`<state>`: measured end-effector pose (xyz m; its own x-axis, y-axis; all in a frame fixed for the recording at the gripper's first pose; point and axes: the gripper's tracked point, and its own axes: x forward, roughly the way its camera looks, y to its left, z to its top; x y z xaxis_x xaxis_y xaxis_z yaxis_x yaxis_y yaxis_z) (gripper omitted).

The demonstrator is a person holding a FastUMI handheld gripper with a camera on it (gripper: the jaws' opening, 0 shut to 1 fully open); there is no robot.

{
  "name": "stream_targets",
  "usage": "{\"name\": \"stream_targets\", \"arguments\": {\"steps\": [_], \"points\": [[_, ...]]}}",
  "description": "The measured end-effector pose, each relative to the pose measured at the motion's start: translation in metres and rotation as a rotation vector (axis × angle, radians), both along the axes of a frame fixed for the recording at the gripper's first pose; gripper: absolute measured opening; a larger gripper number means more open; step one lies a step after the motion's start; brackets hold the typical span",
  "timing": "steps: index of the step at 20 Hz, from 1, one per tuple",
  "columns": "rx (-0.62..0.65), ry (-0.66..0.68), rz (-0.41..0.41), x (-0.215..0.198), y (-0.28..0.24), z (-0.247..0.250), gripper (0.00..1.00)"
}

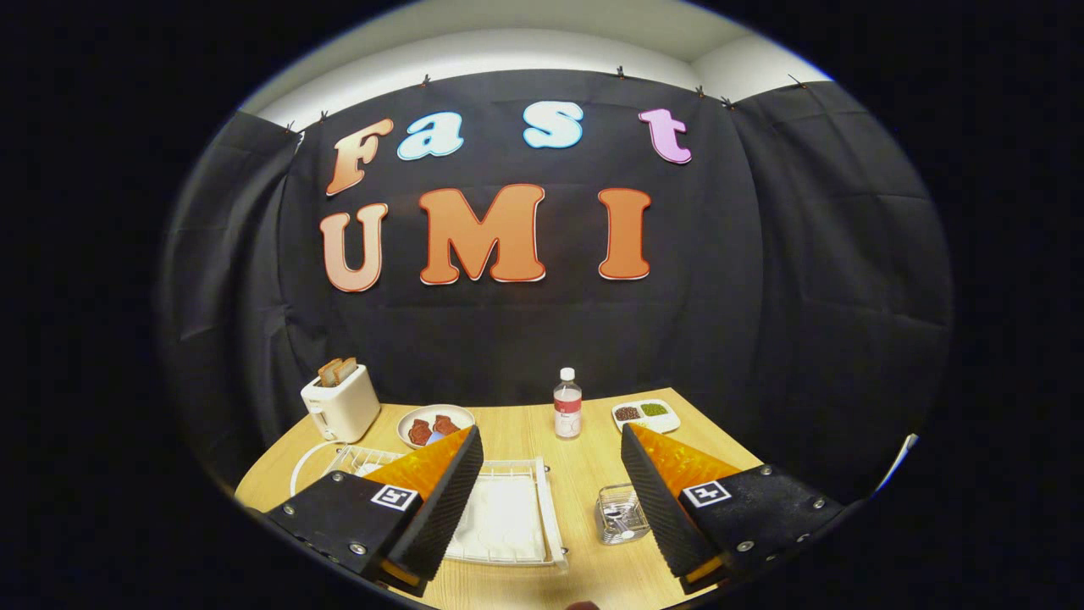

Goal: Take the plate from the dish rack, then take the spoon from the basket and place it into the plate.

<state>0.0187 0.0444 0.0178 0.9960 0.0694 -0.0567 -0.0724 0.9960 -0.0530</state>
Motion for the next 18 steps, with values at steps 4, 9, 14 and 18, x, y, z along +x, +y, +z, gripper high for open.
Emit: {"name": "stream_targets", "arguments": {"steps": [4, 9, 14, 18], "points": [[0.001, 0.054, 0.03, 0.008, 0.03, -0.008, 0.98], [-0.009, 0.141, 0.065, 0.025, 0.078, -0.026, 0.98], [-0.068, 0.222, 0.08, 0.044, 0.113, -0.051, 0.98], [-0.13, 0.298, 0.045, 0.058, 0.12, -0.078, 0.98]]}}
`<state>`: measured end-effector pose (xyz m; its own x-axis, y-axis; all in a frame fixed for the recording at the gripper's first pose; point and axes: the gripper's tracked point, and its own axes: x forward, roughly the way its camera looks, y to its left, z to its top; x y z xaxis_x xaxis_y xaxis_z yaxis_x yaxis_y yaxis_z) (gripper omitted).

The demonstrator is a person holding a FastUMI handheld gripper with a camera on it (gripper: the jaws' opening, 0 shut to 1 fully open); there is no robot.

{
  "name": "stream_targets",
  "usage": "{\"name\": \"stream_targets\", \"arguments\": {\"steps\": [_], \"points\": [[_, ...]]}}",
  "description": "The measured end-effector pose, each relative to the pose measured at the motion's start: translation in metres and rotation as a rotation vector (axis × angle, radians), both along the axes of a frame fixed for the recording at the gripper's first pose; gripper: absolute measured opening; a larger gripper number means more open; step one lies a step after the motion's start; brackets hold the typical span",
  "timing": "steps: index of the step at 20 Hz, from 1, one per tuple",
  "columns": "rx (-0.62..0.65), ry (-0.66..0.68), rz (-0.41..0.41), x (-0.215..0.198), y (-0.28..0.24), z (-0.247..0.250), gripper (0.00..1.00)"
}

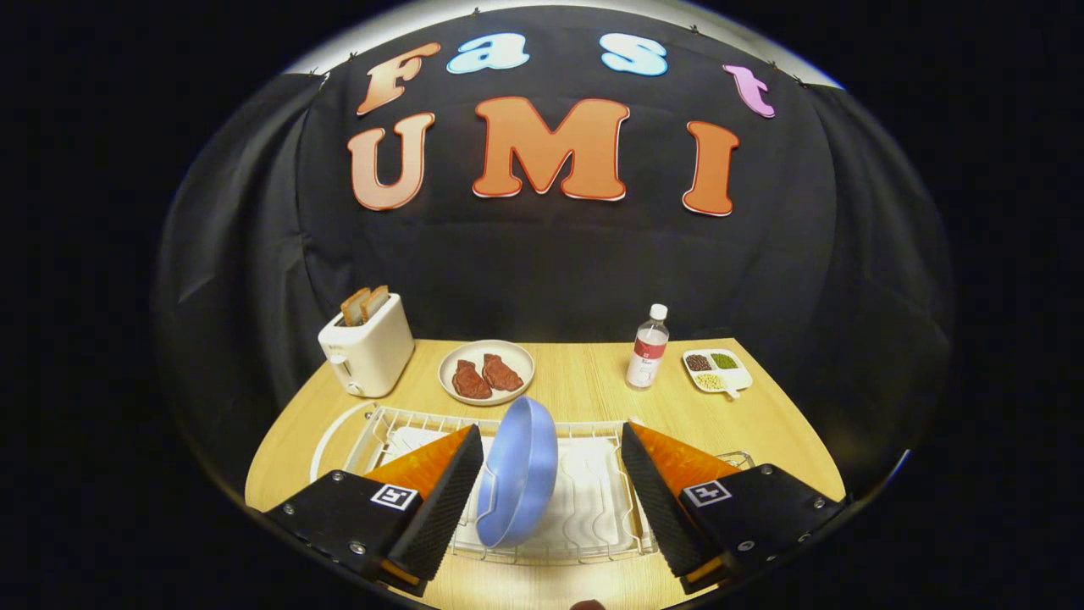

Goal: Take the plate from the dish rack, then take the spoon from the basket and place it into the plate.

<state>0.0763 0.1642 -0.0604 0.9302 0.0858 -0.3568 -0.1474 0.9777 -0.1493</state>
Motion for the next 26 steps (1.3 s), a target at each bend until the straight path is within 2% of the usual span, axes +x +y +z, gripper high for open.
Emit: {"name": "stream_targets", "arguments": {"steps": [3, 6, 10, 15, 19, 26], "points": [[-0.029, 0.094, -0.021, 0.005, 0.003, -0.03, 0.98], [0.004, 0.214, -0.05, 0.002, 0.01, -0.06, 0.96], [0.014, 0.28, -0.077, 0.003, 0.018, -0.082, 0.77], [0.034, 0.316, -0.137, 0.004, 0.019, -0.088, 0.32], [-0.017, 0.24, -0.233, 0.012, -0.002, -0.067, 0.18], [-0.062, 0.203, -0.258, 0.015, -0.005, -0.058, 0.15]]}}
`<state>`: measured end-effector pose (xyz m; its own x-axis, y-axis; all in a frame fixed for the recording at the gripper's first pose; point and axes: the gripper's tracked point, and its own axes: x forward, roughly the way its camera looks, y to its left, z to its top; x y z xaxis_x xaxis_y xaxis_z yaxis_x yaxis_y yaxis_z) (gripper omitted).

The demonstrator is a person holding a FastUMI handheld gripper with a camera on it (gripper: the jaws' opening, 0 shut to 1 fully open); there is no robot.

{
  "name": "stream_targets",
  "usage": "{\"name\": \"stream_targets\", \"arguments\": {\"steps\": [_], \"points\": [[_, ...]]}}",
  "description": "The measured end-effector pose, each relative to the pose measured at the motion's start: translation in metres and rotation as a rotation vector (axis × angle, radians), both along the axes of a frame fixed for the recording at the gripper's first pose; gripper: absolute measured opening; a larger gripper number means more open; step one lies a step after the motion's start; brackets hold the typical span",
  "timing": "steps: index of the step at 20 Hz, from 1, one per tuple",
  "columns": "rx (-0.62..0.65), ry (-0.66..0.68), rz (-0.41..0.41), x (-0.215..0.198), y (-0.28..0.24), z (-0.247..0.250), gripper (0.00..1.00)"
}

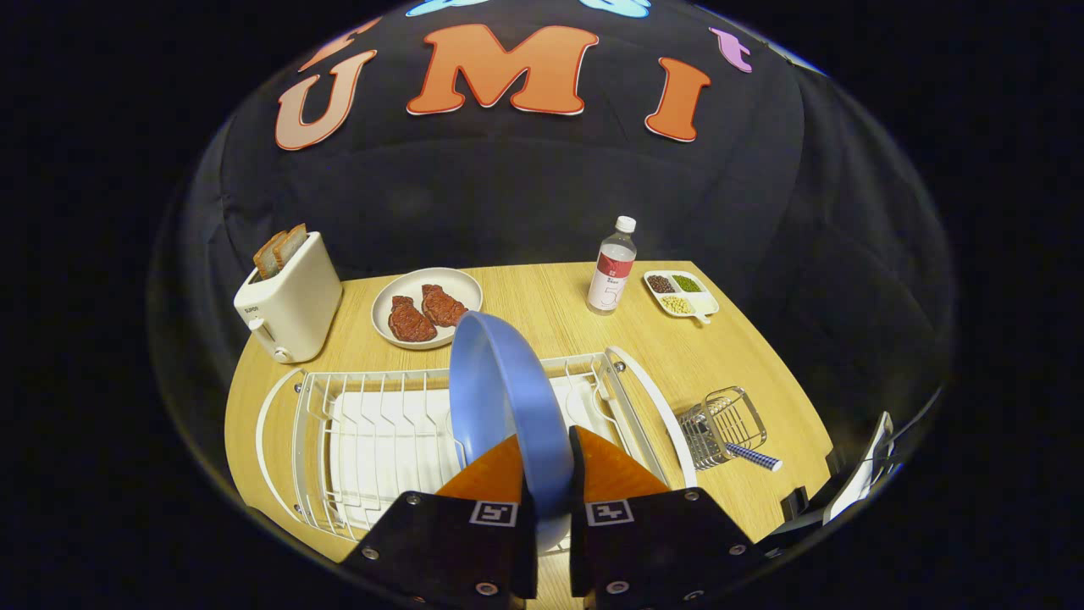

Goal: Take the plate from the dish rack, then take the spoon from the basket and place it into the plate.

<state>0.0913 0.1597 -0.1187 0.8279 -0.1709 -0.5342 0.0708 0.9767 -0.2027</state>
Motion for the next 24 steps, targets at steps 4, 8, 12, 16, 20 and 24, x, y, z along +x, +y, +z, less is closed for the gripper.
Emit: {"name": "stream_targets", "arguments": {"steps": [4, 8, 12, 16, 20, 24], "points": [[-0.024, -0.014, -0.033, -0.002, -0.005, 0.008, 0.15], [0.022, -0.041, -0.026, -0.005, -0.002, 0.024, 0.15], [0.09, -0.039, -0.007, -0.022, -0.01, 0.035, 0.15], [0.262, -0.002, 0.031, -0.053, -0.018, 0.041, 0.15], [0.378, 0.033, 0.066, -0.086, -0.039, 0.039, 0.15], [0.491, 0.082, 0.094, -0.122, -0.057, 0.024, 0.15]]}}
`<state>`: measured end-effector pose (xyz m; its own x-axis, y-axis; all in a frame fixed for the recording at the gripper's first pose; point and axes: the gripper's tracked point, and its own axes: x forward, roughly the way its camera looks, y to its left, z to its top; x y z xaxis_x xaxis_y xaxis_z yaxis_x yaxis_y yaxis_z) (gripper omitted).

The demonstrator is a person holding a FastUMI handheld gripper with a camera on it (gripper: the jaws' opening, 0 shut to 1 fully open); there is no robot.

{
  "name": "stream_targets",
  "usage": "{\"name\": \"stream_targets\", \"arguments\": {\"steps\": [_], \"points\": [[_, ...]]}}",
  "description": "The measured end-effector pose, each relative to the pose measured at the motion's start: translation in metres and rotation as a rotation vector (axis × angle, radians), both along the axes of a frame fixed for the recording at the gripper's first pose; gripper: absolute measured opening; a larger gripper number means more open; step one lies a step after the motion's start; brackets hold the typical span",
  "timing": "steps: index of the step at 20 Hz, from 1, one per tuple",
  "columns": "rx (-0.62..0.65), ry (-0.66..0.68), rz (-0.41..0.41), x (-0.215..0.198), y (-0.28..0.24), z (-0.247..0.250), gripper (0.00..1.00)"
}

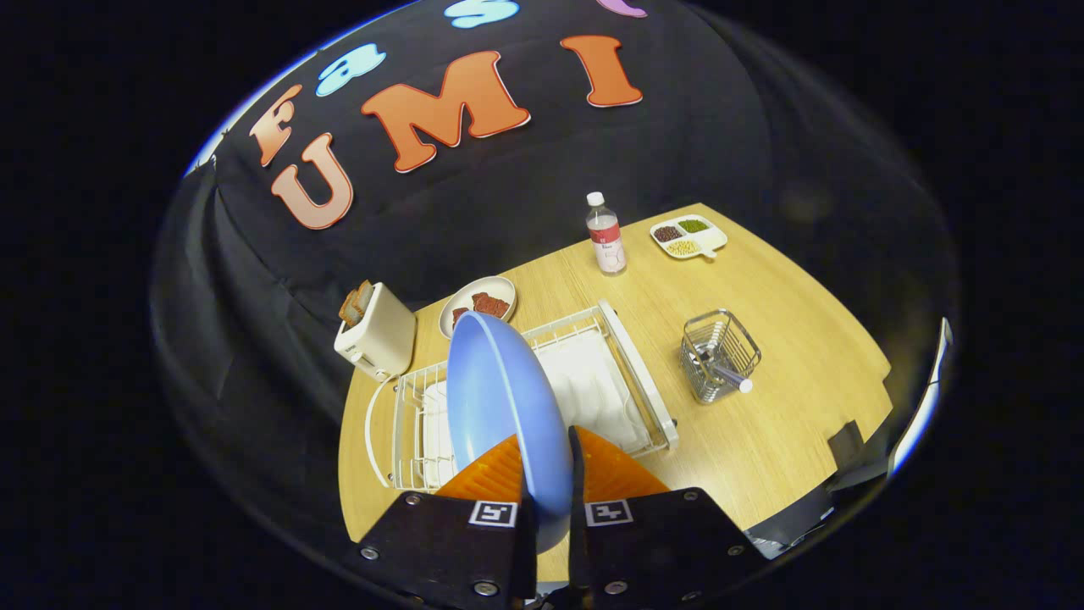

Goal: Take the plate from the dish rack, then take the spoon from the basket and place it into the plate.

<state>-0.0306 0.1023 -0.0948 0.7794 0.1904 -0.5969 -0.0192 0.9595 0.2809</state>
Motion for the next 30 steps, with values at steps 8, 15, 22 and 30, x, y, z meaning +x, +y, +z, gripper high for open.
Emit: {"name": "stream_targets", "arguments": {"steps": [8, 15, 22, 30], "points": [[0.126, 0.114, 0.059, -0.064, -0.021, -0.071, 0.15], [0.202, 0.206, 0.08, -0.08, -0.024, -0.141, 0.15], [0.241, 0.276, 0.112, -0.075, -0.012, -0.182, 0.15], [0.262, 0.363, 0.133, -0.073, 0.003, -0.2, 0.21]]}}
